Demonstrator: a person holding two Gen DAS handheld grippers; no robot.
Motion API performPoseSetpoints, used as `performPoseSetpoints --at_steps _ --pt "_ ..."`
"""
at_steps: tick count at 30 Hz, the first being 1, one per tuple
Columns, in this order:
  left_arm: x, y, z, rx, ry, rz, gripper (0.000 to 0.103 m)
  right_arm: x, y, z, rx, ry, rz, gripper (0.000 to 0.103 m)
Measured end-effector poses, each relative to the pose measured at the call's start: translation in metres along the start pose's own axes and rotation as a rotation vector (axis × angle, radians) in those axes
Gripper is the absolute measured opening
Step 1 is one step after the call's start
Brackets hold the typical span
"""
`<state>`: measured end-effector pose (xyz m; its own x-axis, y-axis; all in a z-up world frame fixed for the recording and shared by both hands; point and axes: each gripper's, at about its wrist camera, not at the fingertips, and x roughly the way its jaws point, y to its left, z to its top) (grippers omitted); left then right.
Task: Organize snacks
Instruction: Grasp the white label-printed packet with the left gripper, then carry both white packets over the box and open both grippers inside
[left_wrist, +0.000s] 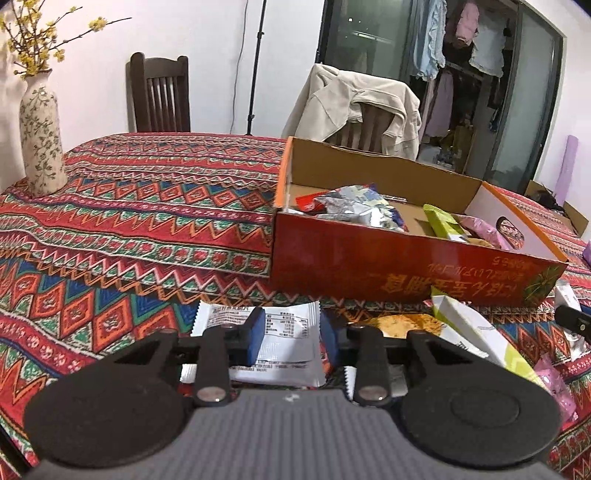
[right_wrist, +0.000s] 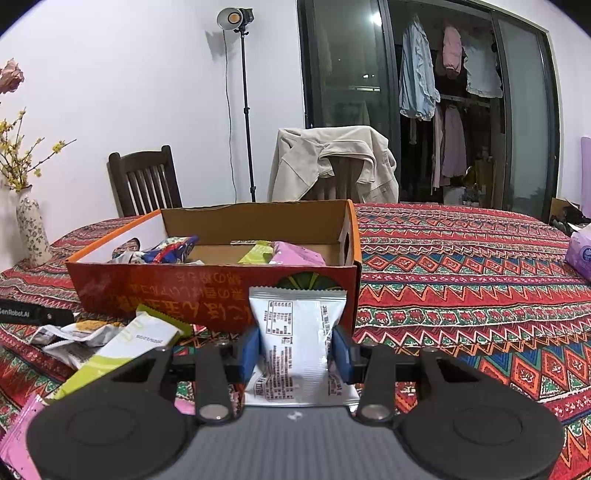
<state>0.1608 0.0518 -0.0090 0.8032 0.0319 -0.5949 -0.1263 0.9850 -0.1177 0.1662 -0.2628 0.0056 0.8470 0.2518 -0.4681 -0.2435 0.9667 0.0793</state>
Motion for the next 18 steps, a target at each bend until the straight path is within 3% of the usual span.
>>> performPoseSetpoints --at_steps 1,3,5,9,14,18 --pt "-0.001 0.001 0.0 0.001 -0.003 0.001 0.037 0.0 0.0 0.0 -0.001 -0.001 0.0 0.041" --pt "-0.004 0.001 -0.001 0.015 -0.013 0.01 0.059 -0.001 0.001 0.0 -0.004 -0.004 -0.001 0.041" --pt "-0.004 0.0 -0.001 0.034 -0.02 0.047 0.074 -0.001 0.001 0.0 -0.006 -0.003 -0.002 0.041" --pt "0.007 0.002 0.002 0.065 0.022 0.08 0.09 -0.001 0.001 -0.001 -0.006 -0.004 -0.001 0.041" --pt "0.027 0.011 0.001 0.067 0.1 0.106 0.103 -0.001 0.001 -0.001 -0.006 -0.004 0.0 0.042" --pt "0.028 0.012 -0.001 0.064 0.099 0.1 0.103 -0.001 0.002 -0.001 -0.008 -0.003 0.001 0.042"
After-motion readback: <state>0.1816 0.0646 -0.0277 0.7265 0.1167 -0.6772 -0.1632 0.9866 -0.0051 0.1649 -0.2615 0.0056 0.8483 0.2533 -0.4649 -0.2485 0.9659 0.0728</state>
